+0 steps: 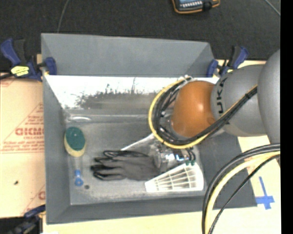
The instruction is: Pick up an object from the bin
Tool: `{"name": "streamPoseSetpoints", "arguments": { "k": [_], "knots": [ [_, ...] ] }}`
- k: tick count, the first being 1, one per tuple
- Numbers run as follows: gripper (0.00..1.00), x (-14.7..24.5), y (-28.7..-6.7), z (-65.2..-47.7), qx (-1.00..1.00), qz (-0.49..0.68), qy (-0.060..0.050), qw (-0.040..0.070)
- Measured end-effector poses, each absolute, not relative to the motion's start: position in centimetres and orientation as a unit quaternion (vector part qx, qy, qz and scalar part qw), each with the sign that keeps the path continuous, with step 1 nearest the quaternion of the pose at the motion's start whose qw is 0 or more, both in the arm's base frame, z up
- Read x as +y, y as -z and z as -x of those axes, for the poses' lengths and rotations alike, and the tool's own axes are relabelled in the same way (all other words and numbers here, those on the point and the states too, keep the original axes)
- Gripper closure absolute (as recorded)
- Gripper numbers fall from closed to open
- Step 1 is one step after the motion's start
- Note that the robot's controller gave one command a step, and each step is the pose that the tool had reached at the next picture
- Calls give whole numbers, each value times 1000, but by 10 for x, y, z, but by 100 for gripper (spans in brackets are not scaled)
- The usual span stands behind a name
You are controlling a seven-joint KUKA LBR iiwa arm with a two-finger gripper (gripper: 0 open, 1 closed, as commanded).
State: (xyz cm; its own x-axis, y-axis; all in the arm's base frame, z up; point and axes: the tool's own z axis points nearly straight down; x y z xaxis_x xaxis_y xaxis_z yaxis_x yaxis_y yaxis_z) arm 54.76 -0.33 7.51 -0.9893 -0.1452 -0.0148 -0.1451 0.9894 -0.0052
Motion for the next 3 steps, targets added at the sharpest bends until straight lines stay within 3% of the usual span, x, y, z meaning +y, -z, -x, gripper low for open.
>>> {"name": "streamPoseSetpoints", "arguments": {
  "k": [1,2,3],
  "knots": [
    [100,0,-72,-549,1000,-10,1,9],
    [100,-8,-88,-538,997,73,2,7],
    [100,-5,-90,-544,1000,-17,1,10]
  ]
}}
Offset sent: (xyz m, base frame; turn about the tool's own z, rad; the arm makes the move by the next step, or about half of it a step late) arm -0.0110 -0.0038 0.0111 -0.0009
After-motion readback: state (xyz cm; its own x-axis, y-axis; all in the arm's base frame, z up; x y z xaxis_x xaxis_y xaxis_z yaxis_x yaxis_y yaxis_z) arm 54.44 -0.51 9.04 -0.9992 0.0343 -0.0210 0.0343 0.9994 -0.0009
